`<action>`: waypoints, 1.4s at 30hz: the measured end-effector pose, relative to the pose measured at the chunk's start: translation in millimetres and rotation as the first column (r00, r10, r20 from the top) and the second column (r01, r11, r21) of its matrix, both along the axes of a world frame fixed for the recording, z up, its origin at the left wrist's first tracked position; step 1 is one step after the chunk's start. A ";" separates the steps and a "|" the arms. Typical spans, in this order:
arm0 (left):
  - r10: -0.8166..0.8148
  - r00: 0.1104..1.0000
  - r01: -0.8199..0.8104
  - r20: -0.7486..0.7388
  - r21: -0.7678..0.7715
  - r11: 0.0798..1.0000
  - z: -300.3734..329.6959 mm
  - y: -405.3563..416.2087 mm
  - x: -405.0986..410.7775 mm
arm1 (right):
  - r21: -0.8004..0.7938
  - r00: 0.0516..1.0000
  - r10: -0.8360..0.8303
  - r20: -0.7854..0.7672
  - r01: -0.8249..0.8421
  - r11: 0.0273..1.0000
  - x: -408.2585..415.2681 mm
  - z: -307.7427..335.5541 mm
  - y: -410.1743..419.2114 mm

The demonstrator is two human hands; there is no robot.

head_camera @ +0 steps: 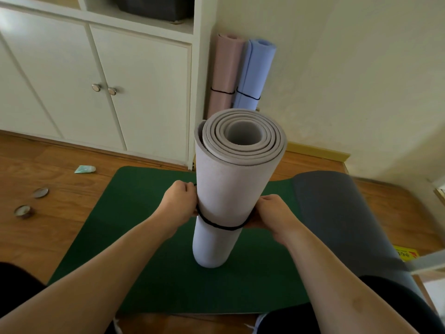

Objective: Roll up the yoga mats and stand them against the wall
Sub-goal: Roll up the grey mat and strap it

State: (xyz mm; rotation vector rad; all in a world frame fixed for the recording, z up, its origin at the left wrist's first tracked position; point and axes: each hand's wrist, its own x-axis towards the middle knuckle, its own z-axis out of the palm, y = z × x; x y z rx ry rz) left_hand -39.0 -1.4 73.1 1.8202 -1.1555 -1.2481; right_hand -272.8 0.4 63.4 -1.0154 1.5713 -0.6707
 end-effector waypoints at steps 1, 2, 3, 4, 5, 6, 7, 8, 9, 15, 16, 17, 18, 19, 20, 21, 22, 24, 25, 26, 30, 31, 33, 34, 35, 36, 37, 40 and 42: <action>0.005 1.000 -0.005 0.009 0.004 1.000 -1.5 1.4 -0.4 | 0.015 0.999 -0.034 -0.007 0.034 0.999 0.0 -1.9 -0.2; 0.010 1.000 -0.010 0.015 0.013 1.000 -4.0 3.5 -1.4 | 0.037 0.998 -0.062 -0.013 0.063 0.997 0.0 -3.6 -0.4; 0.017 1.000 -0.017 0.016 0.026 1.000 -7.2 6.7 -3.2 | 0.065 0.996 -0.084 -0.013 0.085 0.994 0.5 -5.0 -0.3; 0.029 0.999 -0.029 0.014 0.038 0.999 -11.5 9.9 -5.4 | 0.091 0.995 -0.097 -0.014 0.098 0.991 0.7 -6.3 0.2; 0.045 0.999 -0.045 0.008 0.046 0.998 -17.6 12.4 -7.1 | 0.113 0.995 -0.097 -0.018 0.098 0.989 0.8 -6.8 0.7; 0.065 0.998 -0.065 0.002 0.047 0.997 -23.3 14.1 -8.4 | 0.126 0.996 -0.090 -0.022 0.092 0.988 0.3 -6.2 0.6; 0.085 0.996 -0.085 -0.001 0.046 0.995 -26.6 14.6 -8.5 | 0.126 0.997 -0.081 -0.014 0.083 0.989 -0.4 -3.9 0.4; 0.103 0.995 -0.103 0.008 0.034 0.994 -28.0 13.2 -7.4 | 0.118 0.997 -0.074 0.022 0.071 0.990 -1.5 -1.2 -0.4; 0.108 0.994 -0.109 0.027 0.017 0.994 -26.3 11.3 -5.5 | 0.110 0.995 -0.063 0.072 0.054 0.992 -2.5 1.7 -1.3; -0.078 0.994 0.070 0.077 0.099 0.993 -21.9 13.0 0.3 | 0.148 0.993 0.074 -0.093 -0.060 0.987 2.0 -7.2 9.4; -0.086 0.993 0.077 0.076 0.113 0.991 -24.3 14.3 -0.2 | 0.116 0.990 0.057 -0.132 -0.042 0.992 3.9 -9.6 11.4; -0.076 0.995 0.069 0.064 0.108 0.992 -26.3 13.6 -0.1 | 0.061 0.990 0.018 -0.142 -0.009 0.998 5.4 -9.1 11.9; -0.057 0.998 0.053 0.039 0.091 0.994 -26.2 12.0 0.0 | 0.000 0.989 -0.020 -0.144 0.021 1.000 6.4 -6.3 11.4; -0.037 0.999 0.036 0.008 0.076 0.996 -23.6 10.1 0.3 | -0.047 0.990 -0.040 -0.136 0.034 0.998 6.9 -2.1 10.1; -0.028 0.999 0.029 -0.021 0.071 0.997 -20.2 8.8 1.2 | -0.066 0.992 -0.039 -0.117 0.032 0.997 7.1 3.2 9.2; -0.040 0.998 0.043 -0.042 0.074 0.996 -17.6 8.4 2.6 | -0.070 0.996 -0.033 -0.088 0.027 0.997 7.0 9.1 9.9; -0.071 0.996 0.076 -0.058 0.080 0.994 -15.8 8.4 4.3 | -0.062 0.998 -0.027 -0.050 0.024 0.998 7.0 15.0 12.6; -0.130 0.988 0.139 -0.088 0.100 0.985 -17.5 9.0 8.7 | -0.048 1.000 -0.014 -0.019 0.013 0.999 7.5 22.9 17.5; -0.147 0.984 0.157 -0.098 0.103 0.982 -18.5 10.1 10.9 | -0.041 1.000 0.001 -0.025 -0.002 0.999 7.9 24.8 19.7; -0.152 0.983 0.162 -0.104 0.100 0.982 -20.4 10.6 12.6 | -0.026 0.999 0.020 -0.034 -0.021 0.999 8.2 27.0 22.3; -0.266 0.960 0.275 -0.085 0.117 0.954 -27.8 10.6 12.3 | 0.019 0.988 0.137 -0.076 -0.136 0.990 9.6 37.5 29.0; -0.315 0.947 0.320 -0.060 0.130 0.938 -29.0 11.4 11.5 | 0.019 0.986 0.153 -0.065 -0.152 0.988 11.0 42.6 31.4; -0.398 0.917 0.391 0.015 0.158 0.907 -34.1 11.2 12.2 | 0.008 0.981 0.186 -0.058 -0.186 0.983 14.3 51.6 36.9; -0.424 0.904 0.410 0.057 0.168 0.897 -37.9 10.3 13.3 | 0.011 0.973 0.219 -0.075 -0.218 0.976 15.1 54.5 38.8; -0.437 0.895 0.419 0.090 0.169 0.892 -42.5 9.1 14.4 | 0.023 0.964 0.244 -0.102 -0.243 0.970 17.1 57.3 40.1; -0.441 0.890 0.419 0.118 0.177 0.891 -47.1 8.2 15.2 | 0.040 0.957 0.264 -0.122 -0.261 0.965 19.7 56.7 40.1; -0.439 0.888 0.413 0.134 0.183 0.892 -50.4 8.0 16.0 | 0.065 0.955 0.266 -0.130 -0.259 0.964 22.8 57.1 39.7; -0.391 0.912 0.365 0.125 0.186 0.912 -53.3 7.9 13.0 | 0.054 0.972 0.208 -0.106 -0.203 0.978 26.2 59.4 39.2; -0.332 0.937 0.308 0.110 0.186 0.933 -47.1 7.7 9.8 | 0.007 0.988 0.106 -0.115 -0.106 0.994 26.6 59.2 37.7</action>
